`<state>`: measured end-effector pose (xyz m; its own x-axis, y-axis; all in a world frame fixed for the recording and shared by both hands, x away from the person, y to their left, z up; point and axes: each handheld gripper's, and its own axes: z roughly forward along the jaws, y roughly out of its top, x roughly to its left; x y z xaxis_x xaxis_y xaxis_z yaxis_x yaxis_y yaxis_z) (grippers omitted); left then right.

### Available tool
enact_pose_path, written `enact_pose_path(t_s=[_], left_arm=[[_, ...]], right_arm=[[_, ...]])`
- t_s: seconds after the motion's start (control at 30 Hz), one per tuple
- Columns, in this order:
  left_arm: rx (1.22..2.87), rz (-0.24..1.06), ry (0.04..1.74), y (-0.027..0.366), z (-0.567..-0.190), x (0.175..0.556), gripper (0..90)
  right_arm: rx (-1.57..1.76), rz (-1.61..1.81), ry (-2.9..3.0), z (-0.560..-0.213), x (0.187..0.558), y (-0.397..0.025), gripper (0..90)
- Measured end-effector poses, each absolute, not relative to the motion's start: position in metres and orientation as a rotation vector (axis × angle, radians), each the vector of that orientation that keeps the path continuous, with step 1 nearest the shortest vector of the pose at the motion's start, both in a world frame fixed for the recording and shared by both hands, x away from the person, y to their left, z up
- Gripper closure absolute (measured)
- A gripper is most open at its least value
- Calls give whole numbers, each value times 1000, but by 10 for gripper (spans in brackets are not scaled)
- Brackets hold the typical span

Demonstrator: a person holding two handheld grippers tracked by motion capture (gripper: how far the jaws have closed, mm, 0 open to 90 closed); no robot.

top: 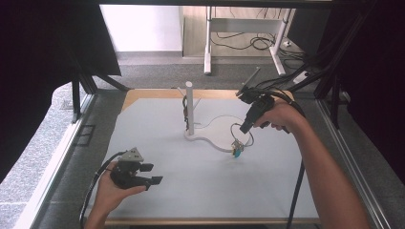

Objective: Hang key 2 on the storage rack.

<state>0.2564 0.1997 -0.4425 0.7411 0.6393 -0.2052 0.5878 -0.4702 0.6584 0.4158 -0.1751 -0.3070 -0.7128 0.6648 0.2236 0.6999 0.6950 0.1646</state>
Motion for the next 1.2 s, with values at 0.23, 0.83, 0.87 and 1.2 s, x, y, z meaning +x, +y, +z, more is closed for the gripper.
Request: enact_pose_path(t_s=[0.23, 0.83, 0.87, 1.2], left_arm=[[2198, 89, 917, 201, -442, 256, 381], [2178, 84, 922, 204, -441, 256, 381], [2177, 84, 922, 204, -441, 256, 381], [2156, 67, 916, 206, -439, 257, 381]], right_arm=[[-1125, -370, -2755, -302, 421, -169, 876], [-1126, -373, -2778, -287, 439, -144, 876], [-1124, -372, -2781, -287, 440, -143, 876], [-1133, -350, -2793, -284, 453, -132, 878]])
